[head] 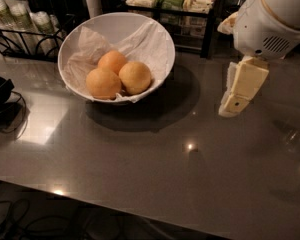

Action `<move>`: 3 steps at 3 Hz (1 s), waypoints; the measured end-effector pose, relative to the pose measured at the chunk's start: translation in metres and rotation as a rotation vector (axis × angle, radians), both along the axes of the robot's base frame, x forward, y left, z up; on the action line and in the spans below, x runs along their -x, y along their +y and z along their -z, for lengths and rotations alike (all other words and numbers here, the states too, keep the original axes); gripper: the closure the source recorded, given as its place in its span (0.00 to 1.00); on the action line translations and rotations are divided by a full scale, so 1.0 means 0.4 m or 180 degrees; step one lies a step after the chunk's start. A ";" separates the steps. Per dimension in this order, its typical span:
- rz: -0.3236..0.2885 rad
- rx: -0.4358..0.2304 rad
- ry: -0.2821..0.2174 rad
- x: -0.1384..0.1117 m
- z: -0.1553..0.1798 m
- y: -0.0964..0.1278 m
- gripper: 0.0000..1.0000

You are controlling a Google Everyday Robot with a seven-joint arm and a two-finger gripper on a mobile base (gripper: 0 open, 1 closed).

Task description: Pick orange from white bowl

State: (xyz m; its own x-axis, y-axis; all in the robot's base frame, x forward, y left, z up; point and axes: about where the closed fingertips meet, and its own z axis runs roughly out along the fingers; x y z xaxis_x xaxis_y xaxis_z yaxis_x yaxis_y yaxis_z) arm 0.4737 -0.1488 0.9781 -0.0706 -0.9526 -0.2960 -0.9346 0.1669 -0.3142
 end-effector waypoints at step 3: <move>-0.0280 -0.0700 -0.0195 -0.222 -0.008 0.184 0.00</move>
Offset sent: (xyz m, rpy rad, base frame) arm 0.1176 0.0830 0.0077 0.2512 -0.0989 0.0996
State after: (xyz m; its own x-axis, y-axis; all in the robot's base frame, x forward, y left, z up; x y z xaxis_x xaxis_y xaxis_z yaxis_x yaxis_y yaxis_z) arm 0.5625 -0.0750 0.9812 0.0342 -0.8665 -0.4980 -0.9289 0.1563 -0.3358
